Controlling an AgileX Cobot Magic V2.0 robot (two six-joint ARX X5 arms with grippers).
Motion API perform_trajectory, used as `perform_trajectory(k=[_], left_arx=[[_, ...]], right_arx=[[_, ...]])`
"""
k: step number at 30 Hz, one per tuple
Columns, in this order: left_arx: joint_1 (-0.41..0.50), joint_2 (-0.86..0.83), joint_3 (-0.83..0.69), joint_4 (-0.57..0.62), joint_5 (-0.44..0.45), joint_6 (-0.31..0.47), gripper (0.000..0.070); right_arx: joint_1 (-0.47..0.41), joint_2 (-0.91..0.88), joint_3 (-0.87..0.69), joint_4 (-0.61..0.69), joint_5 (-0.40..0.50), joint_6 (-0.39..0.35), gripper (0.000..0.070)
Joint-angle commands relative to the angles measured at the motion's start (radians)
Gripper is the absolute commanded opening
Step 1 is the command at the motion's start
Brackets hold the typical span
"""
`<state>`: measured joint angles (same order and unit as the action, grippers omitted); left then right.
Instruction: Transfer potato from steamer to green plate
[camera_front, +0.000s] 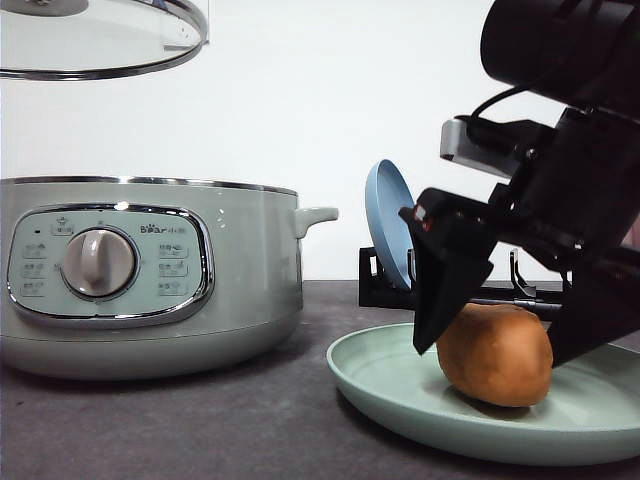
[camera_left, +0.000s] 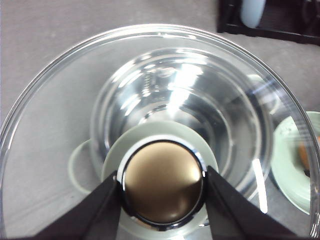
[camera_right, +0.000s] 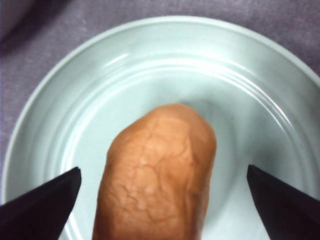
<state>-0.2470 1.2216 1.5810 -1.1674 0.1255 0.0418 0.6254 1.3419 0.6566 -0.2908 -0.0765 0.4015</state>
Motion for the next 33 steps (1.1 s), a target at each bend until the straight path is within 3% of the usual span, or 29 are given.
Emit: perform_trajectory(k=[1,21,33], left_arx=[[-0.015,0.01,0.028,0.048,0.005,-0.001,0.0002],[-0.122,0.242,0.028,0.142,0.003,0.003,0.0002],[-0.127,0.331,0.028,0.176,-0.035,0.013,0.0003]], right_arx=[[0.003,-0.014,0.031,0.001,0.006,0.007,0.0696],[0.0,-0.34,0.118,-0.14,0.064,-0.043,0.0696],[0.0,-0.398,0.118,-0.183,0.084,-0.05,0.0695]])
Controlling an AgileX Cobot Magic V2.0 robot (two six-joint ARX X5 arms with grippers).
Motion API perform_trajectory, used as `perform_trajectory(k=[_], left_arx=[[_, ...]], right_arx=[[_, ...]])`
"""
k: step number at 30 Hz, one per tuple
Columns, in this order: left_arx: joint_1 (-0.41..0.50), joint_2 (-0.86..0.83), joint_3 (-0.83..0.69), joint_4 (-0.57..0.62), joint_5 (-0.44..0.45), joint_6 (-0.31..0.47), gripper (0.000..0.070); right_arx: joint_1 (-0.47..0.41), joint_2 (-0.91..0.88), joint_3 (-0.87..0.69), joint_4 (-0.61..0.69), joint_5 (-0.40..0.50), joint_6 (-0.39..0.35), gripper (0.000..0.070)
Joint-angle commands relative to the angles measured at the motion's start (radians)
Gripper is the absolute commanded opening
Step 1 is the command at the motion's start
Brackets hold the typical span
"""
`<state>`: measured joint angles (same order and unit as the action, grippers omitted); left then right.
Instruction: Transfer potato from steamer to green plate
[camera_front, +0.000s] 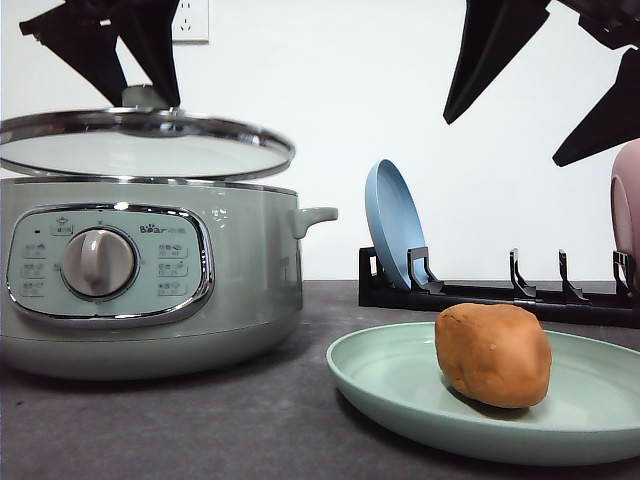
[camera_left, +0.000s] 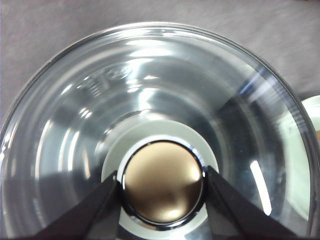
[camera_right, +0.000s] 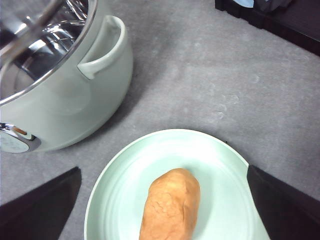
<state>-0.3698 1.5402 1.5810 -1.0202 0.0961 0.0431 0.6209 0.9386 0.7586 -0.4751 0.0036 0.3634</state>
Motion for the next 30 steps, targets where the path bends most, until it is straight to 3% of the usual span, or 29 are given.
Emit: perform_trajectory(k=[1,30], left_arx=[[-0.005,0.018,0.028,0.029,-0.011,0.015,0.0003],[-0.024,0.043,0.028,0.046,-0.048,0.023,0.0002]], right_arx=[[0.005,0.006,0.016,0.0,0.004,-0.012,0.0695],[0.005,0.006,0.016,0.0,0.024,-0.016,0.0695]])
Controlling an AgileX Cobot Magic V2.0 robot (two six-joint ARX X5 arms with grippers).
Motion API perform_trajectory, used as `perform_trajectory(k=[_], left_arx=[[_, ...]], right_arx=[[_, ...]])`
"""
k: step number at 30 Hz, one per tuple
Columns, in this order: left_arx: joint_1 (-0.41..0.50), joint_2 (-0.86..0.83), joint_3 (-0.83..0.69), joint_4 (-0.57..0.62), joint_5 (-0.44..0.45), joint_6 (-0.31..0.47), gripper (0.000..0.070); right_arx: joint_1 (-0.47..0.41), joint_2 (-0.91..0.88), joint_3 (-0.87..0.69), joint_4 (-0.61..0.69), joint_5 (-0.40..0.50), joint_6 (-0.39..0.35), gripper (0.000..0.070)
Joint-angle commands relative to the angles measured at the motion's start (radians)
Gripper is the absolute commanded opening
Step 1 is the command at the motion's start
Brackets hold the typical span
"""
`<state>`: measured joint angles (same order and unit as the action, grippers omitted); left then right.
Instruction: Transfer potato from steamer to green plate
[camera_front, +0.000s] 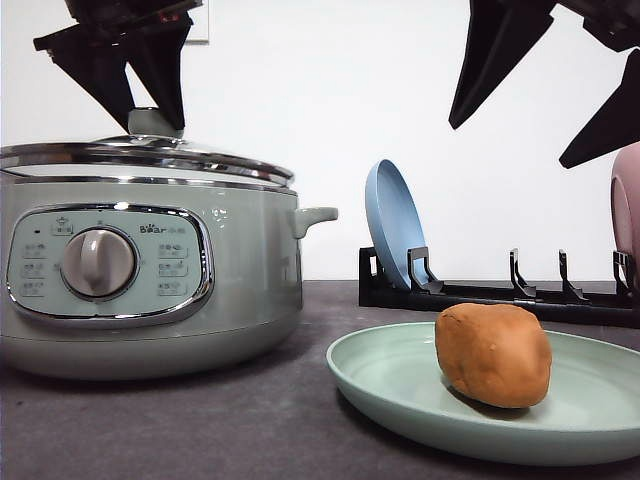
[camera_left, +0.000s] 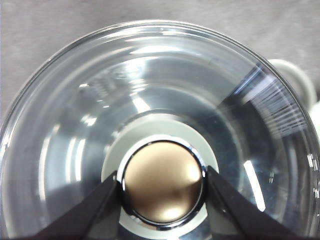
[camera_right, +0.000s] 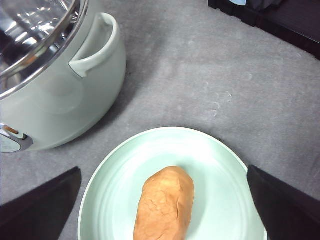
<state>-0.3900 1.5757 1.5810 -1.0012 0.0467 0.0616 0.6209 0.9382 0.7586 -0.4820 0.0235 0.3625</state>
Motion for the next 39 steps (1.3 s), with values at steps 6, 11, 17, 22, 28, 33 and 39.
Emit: perform_trajectory(k=[6,11,17,22,28,33,39], left_arx=[[-0.004,0.007,0.028,0.027,0.002,0.005,0.0002],[-0.004,0.007,0.028,0.013,0.002,0.005,0.0002],[-0.005,0.007,0.028,0.004,0.002,0.005,0.0002],[-0.005,0.008,0.028,0.005,0.002,0.005,0.0002],[-0.008,0.011,0.028,0.007,0.002,0.005,0.0002],[-0.015,0.017,0.028,0.009,0.002,0.005,0.0002],[-0.022,0.034,0.028,0.013,0.002,0.005,0.0002]], right_arx=[[0.005,0.006,0.016,0.009,0.005,-0.016,0.0695],[0.005,0.006,0.016,0.009,0.008,-0.015,0.0695],[0.005,0.006,0.016,0.009,0.008,-0.015,0.0695],[0.005,0.006,0.016,0.009,0.008,-0.015,0.0695],[0.005,0.006,0.016,0.009,0.008,-0.015,0.0695],[0.005,0.006,0.016,0.009,0.011,-0.015,0.0695],[0.005,0.006,0.016,0.007,0.011,-0.015,0.0695]])
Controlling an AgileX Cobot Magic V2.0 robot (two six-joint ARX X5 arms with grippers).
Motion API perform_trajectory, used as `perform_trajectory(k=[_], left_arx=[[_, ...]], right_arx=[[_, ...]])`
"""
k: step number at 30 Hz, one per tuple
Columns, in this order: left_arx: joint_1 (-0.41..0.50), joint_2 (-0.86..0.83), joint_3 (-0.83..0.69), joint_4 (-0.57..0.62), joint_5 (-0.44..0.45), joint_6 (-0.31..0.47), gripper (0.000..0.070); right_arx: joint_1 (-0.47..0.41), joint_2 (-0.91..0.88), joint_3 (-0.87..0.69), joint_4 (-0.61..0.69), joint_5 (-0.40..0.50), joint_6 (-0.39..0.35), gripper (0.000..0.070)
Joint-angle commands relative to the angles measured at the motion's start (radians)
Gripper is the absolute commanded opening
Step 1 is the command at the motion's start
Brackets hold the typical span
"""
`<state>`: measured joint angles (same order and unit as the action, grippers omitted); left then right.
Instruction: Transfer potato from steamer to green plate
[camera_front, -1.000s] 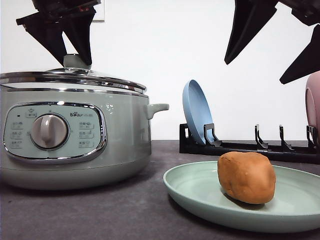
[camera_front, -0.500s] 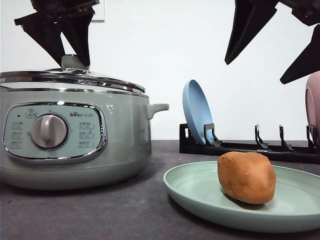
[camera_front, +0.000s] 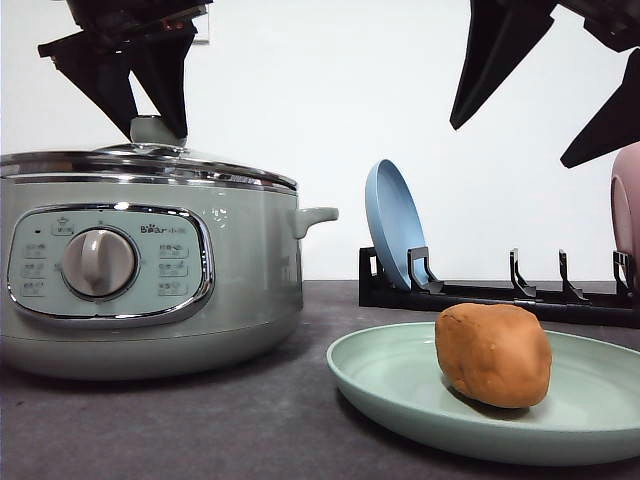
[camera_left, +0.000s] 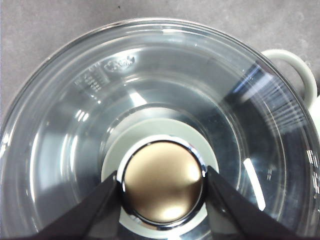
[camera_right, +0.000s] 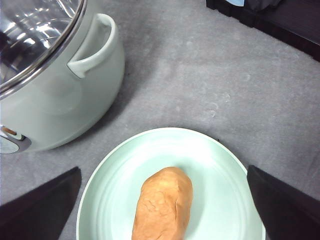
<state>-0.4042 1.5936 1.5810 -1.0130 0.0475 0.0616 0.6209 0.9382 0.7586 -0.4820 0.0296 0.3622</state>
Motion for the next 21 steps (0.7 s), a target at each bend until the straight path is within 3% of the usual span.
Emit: perform_trajectory(k=[1,16,18,21], left_arx=[[-0.008,0.02,0.028,0.025,0.001,0.005,0.0003],[-0.01,0.06,0.028,-0.003,-0.018,0.004,0.0013],[-0.01,0.06,0.028,-0.015,-0.018,0.0,0.012],[-0.01,0.058,0.028,-0.02,-0.018,-0.003,0.0386]], right_arx=[[0.005,0.006,0.016,0.006,0.005,-0.015,0.0695],[0.005,0.006,0.016,0.001,0.004,-0.027,0.0695],[0.005,0.006,0.016,0.0,0.002,-0.029,0.0695],[0.005,0.006,0.016,0.0,-0.003,-0.031,0.0695]])
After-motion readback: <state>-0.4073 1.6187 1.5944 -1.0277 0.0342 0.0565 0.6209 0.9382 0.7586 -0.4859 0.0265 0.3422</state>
